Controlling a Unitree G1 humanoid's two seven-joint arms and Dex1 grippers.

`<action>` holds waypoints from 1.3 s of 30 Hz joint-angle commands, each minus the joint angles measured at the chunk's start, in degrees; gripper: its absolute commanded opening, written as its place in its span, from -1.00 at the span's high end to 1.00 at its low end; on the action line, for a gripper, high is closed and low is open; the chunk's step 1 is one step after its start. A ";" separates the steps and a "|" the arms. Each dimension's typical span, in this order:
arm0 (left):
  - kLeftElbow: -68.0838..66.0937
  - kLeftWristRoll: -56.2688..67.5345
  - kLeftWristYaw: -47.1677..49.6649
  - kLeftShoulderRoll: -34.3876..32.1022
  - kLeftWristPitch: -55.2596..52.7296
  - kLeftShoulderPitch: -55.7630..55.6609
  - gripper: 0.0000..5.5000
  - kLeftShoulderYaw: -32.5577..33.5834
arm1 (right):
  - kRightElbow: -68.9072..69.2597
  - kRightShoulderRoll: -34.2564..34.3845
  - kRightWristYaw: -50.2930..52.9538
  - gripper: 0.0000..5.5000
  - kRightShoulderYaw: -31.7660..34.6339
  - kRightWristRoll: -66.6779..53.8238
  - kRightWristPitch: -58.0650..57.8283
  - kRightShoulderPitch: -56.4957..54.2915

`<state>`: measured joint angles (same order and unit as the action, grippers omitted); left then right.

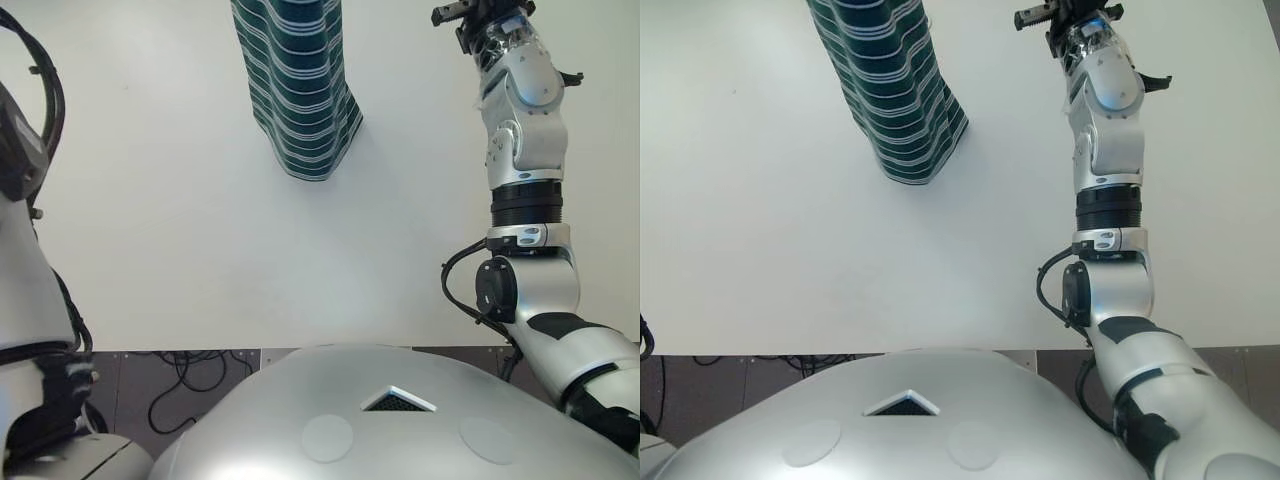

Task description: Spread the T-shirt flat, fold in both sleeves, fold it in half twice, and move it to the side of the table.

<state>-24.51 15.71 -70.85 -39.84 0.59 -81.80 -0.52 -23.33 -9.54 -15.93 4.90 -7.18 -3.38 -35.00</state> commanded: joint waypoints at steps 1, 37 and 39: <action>7.20 3.35 -6.29 -0.59 -2.17 2.41 0.99 -1.24 | -0.19 0.39 0.48 1.00 0.62 -0.70 0.48 -0.14; -30.74 -13.30 0.46 7.92 23.26 -10.53 1.00 -4.88 | 18.47 6.07 -15.00 0.57 -19.79 0.25 -17.02 6.06; -33.65 -14.79 2.05 8.40 25.10 -12.06 1.00 -5.02 | 22.52 7.00 -14.01 0.57 -20.78 0.01 -19.77 5.74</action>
<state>-55.76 2.58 -70.40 -32.08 23.98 -90.95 -5.12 -4.59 -4.55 -30.77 -14.91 -6.81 -20.63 -28.16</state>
